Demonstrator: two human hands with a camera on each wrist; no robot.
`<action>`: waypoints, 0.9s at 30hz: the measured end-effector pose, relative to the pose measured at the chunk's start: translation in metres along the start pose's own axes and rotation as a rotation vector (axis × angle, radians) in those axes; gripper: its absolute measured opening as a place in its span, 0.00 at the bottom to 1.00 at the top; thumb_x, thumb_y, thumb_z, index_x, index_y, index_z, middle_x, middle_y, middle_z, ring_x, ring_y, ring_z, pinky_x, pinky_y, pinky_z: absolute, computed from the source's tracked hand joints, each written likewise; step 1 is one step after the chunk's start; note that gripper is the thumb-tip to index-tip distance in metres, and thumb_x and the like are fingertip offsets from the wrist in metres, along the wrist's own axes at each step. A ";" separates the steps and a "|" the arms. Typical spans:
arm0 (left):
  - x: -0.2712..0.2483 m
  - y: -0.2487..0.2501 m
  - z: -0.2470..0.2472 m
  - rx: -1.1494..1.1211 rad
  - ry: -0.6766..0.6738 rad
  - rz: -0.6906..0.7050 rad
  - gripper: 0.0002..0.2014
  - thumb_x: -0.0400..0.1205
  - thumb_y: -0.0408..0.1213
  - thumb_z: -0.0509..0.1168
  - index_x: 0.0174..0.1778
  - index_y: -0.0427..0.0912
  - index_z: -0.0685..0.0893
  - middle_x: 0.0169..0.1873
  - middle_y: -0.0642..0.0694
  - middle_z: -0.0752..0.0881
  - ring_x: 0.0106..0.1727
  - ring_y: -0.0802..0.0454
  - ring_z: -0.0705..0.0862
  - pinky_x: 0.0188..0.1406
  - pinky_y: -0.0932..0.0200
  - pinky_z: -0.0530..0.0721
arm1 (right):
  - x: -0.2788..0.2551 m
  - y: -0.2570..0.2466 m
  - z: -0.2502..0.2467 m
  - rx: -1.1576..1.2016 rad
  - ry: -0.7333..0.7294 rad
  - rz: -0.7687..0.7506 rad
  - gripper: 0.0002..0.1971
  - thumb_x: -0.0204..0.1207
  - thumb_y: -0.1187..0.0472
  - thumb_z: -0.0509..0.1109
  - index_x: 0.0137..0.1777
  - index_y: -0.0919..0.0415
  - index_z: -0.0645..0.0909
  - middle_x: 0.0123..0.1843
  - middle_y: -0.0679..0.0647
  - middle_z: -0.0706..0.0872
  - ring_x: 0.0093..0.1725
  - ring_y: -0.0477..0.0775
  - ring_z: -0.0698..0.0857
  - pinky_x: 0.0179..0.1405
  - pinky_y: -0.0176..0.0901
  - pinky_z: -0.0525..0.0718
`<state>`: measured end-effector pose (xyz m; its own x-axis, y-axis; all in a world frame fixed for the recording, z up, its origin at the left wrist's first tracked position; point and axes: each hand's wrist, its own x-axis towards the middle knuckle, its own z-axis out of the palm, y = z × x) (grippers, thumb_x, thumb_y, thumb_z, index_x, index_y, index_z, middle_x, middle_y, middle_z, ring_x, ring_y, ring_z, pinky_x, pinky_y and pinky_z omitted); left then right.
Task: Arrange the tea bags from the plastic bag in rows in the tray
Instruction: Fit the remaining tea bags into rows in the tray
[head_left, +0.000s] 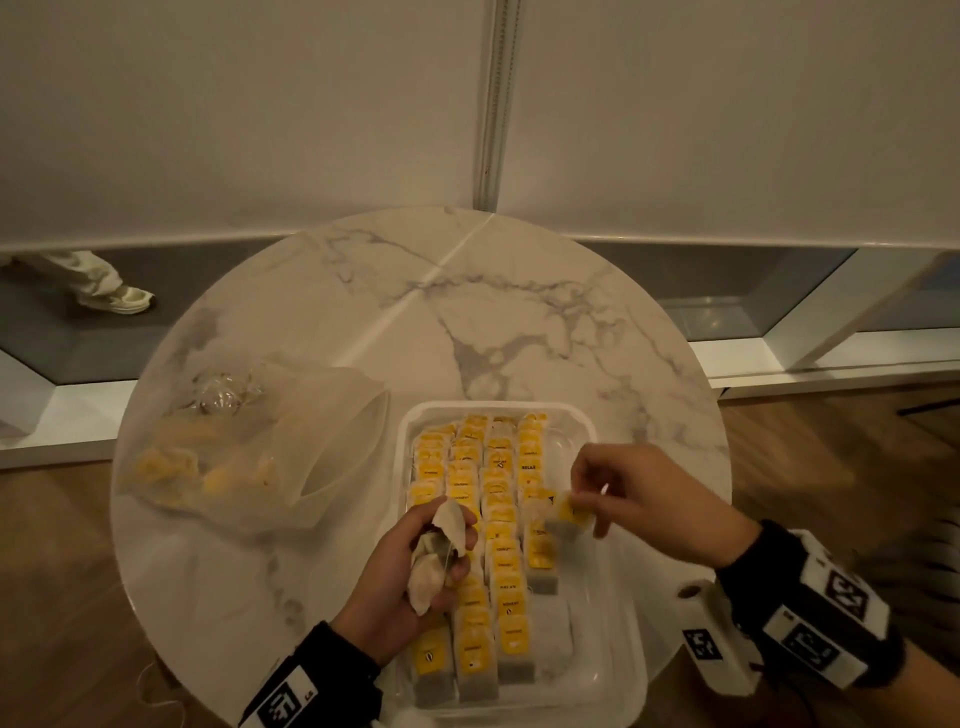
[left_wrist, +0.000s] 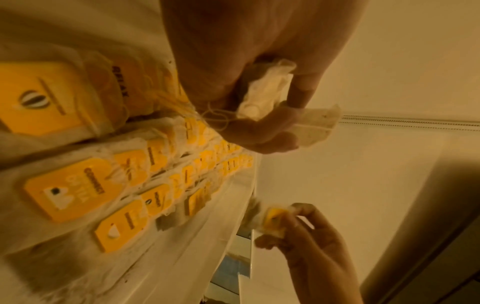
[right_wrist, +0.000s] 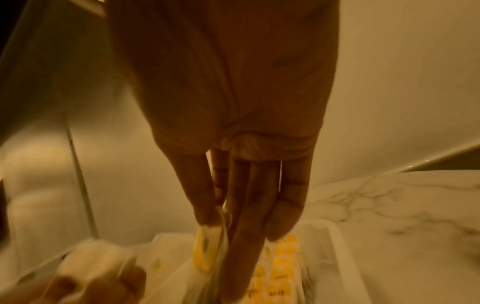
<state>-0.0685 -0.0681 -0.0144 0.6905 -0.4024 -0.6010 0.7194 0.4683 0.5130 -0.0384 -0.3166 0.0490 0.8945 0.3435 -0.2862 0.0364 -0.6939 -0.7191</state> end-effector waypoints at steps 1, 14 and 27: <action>0.000 0.000 0.000 -0.009 0.003 -0.003 0.14 0.78 0.46 0.63 0.44 0.37 0.83 0.33 0.43 0.78 0.23 0.54 0.74 0.13 0.69 0.61 | 0.000 0.001 0.005 -0.068 -0.077 0.023 0.06 0.80 0.62 0.72 0.42 0.56 0.80 0.39 0.49 0.88 0.31 0.48 0.90 0.42 0.49 0.88; -0.006 0.002 -0.005 -0.023 0.024 0.022 0.15 0.76 0.46 0.63 0.45 0.36 0.83 0.33 0.43 0.78 0.21 0.53 0.74 0.11 0.68 0.63 | 0.034 0.003 0.055 -0.422 -0.551 0.073 0.06 0.74 0.66 0.73 0.43 0.55 0.80 0.41 0.48 0.81 0.33 0.43 0.79 0.32 0.30 0.77; -0.016 0.011 -0.013 -0.015 0.051 0.059 0.14 0.76 0.45 0.61 0.44 0.36 0.83 0.31 0.44 0.77 0.21 0.55 0.72 0.10 0.70 0.63 | 0.038 -0.001 0.062 -0.740 -0.344 0.157 0.08 0.78 0.60 0.66 0.54 0.61 0.79 0.53 0.59 0.81 0.43 0.56 0.78 0.43 0.47 0.79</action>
<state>-0.0729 -0.0465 -0.0069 0.7271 -0.3334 -0.6002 0.6758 0.5017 0.5400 -0.0320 -0.2636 -0.0001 0.7316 0.2991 -0.6127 0.3138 -0.9455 -0.0868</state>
